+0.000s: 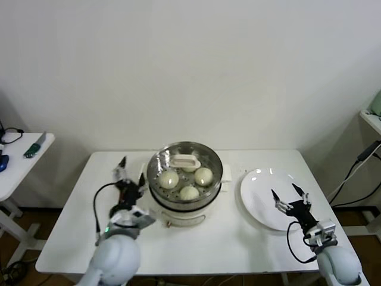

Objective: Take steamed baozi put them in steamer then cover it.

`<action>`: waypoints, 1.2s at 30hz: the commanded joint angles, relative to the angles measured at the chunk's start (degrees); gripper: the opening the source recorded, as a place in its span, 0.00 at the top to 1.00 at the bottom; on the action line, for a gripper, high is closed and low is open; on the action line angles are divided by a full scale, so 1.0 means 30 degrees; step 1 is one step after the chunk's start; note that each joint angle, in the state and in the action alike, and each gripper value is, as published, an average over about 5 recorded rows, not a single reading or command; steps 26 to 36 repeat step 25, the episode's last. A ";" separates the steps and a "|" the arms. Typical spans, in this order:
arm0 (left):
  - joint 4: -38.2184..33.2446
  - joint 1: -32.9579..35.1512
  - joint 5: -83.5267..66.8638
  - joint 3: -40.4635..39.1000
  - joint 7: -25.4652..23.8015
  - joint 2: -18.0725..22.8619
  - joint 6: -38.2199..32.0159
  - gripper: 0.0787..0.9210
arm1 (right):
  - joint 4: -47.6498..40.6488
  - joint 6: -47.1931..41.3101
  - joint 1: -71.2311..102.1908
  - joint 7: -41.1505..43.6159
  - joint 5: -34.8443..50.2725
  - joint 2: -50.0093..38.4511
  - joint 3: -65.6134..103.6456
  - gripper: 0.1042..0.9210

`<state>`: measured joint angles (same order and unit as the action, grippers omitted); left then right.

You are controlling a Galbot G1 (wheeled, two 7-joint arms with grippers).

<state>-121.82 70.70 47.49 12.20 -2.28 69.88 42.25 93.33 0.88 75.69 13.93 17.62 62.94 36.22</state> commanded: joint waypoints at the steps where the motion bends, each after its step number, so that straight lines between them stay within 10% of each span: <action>1: 0.0423 0.5936 -1.5141 0.9288 0.3507 0.2198 -1.4006 0.12 | 0.0378 0.0480 0.0740 0.0194 0.0028 0.0178 0.0207 0.12; 36: 0.4270 0.5972 -1.6086 1.0637 0.1685 0.3905 -1.6444 0.12 | 0.0355 0.2101 0.1577 0.0807 0.0161 0.0899 0.0337 0.12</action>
